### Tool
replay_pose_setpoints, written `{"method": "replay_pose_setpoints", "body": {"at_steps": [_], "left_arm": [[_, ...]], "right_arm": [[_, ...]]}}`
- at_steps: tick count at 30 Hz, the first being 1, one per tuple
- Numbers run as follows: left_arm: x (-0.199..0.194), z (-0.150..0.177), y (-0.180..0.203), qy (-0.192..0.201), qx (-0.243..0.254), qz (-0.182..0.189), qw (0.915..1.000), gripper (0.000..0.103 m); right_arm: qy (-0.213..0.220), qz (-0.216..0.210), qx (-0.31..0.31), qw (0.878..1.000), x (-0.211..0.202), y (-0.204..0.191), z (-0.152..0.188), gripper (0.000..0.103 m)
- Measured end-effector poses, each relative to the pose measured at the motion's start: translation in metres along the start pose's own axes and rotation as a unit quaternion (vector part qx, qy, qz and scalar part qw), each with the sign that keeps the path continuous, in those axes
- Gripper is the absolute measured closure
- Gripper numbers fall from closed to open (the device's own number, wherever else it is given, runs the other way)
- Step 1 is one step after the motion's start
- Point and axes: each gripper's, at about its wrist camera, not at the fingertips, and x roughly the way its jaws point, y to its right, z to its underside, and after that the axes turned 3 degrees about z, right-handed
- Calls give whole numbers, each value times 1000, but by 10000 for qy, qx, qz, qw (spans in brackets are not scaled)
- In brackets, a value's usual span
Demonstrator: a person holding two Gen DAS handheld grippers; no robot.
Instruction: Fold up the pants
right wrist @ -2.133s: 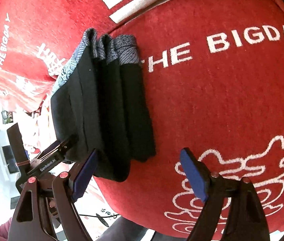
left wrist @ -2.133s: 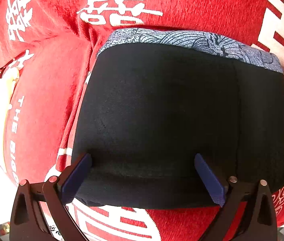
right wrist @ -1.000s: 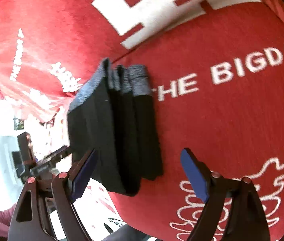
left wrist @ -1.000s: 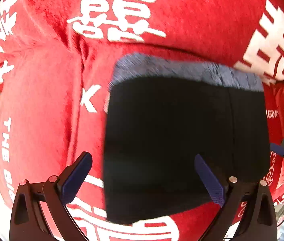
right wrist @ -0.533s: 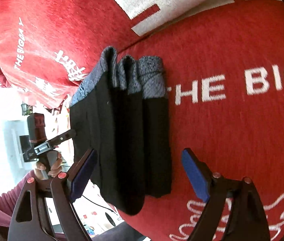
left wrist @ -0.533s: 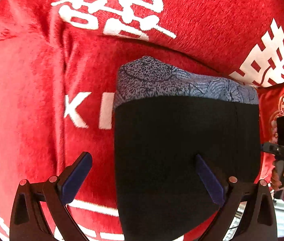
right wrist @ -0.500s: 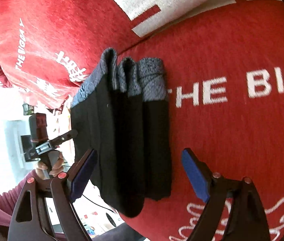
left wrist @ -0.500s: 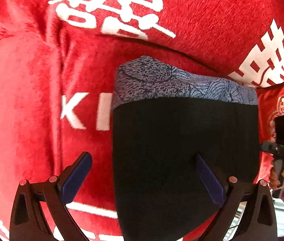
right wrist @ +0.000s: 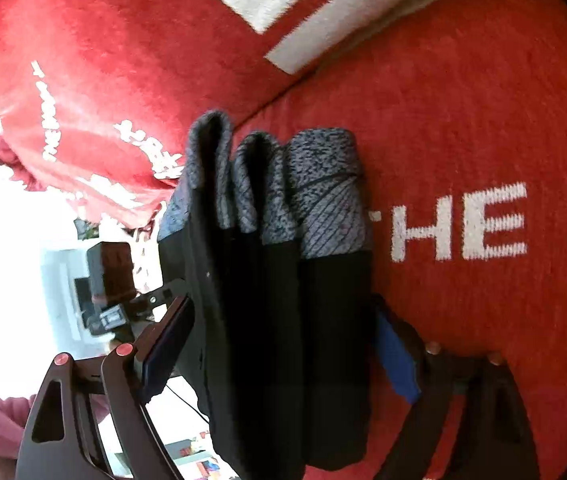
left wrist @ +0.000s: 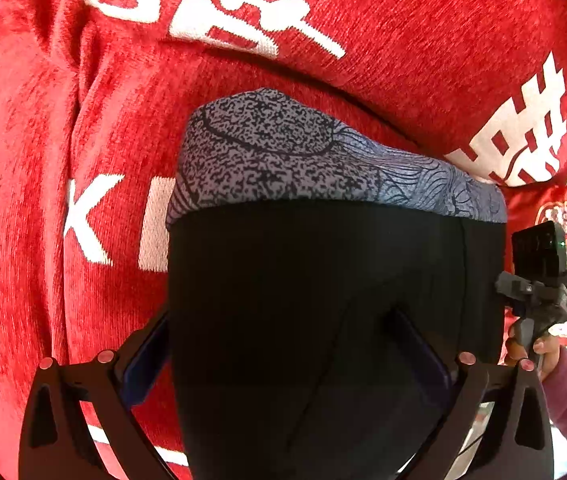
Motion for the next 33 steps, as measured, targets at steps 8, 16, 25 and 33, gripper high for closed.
{"method": "replay_pose_setpoints", "body": {"at_steps": [8,16,25,33], "left_arm": [[-31,14,30,274,283,-152,9991,38],[-79,48,48,256,212,-180,9993,38],[-75,85,30,-49,338,-579,9977,38],[-46,90,-14,29,311,-748,9967,0]], "right_arm": [[37,-202,229,9995,-17,-7,13,59],[-85,-560,300,9979,-34,-33,50,59],[-224,-623,684,9955,-18,-18,109,59],[108,59,661,9977,10,3,118,39]]}}
